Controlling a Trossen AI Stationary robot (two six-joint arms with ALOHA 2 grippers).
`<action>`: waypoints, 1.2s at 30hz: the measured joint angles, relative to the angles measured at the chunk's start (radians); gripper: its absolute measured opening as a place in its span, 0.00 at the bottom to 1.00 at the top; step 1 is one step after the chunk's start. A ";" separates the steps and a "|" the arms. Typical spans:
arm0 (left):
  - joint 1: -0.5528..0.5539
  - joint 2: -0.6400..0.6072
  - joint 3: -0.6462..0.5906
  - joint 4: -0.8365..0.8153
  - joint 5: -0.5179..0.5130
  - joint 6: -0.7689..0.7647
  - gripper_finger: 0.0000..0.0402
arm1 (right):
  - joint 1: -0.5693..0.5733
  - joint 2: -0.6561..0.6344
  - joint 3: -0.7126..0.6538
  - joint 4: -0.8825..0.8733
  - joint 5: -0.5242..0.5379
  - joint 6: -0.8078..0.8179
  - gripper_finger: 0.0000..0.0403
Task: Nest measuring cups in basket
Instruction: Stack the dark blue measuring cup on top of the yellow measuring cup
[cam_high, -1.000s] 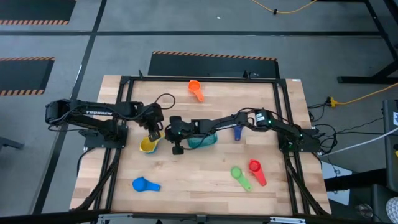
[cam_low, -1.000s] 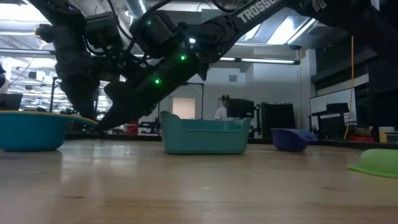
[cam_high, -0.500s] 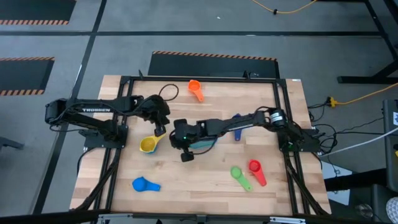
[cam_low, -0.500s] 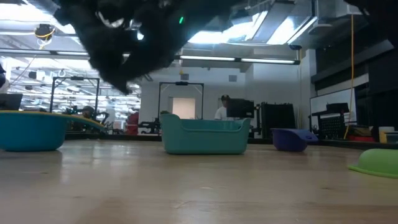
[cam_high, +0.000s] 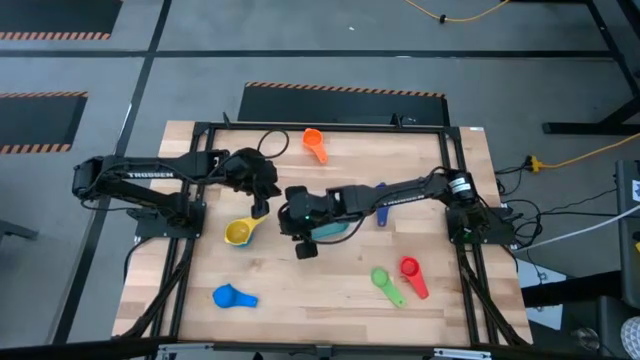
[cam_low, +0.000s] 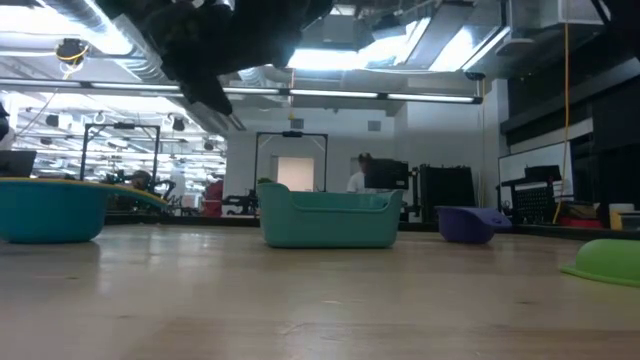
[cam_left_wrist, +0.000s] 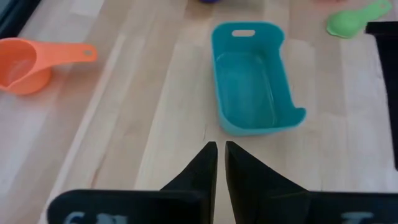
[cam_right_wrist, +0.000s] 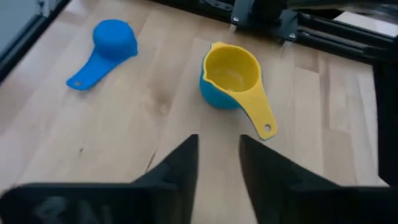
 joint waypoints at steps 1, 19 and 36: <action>0.000 0.000 0.000 0.000 0.000 0.000 0.08 | 0.000 0.000 0.000 -0.002 0.012 -0.001 0.34; 0.001 0.000 0.000 0.004 0.000 0.000 0.12 | 0.000 -0.341 -0.002 -0.658 0.069 0.251 0.52; 0.000 0.000 0.000 0.006 0.000 0.000 0.12 | -0.223 -0.733 -0.490 -0.839 0.269 0.753 0.51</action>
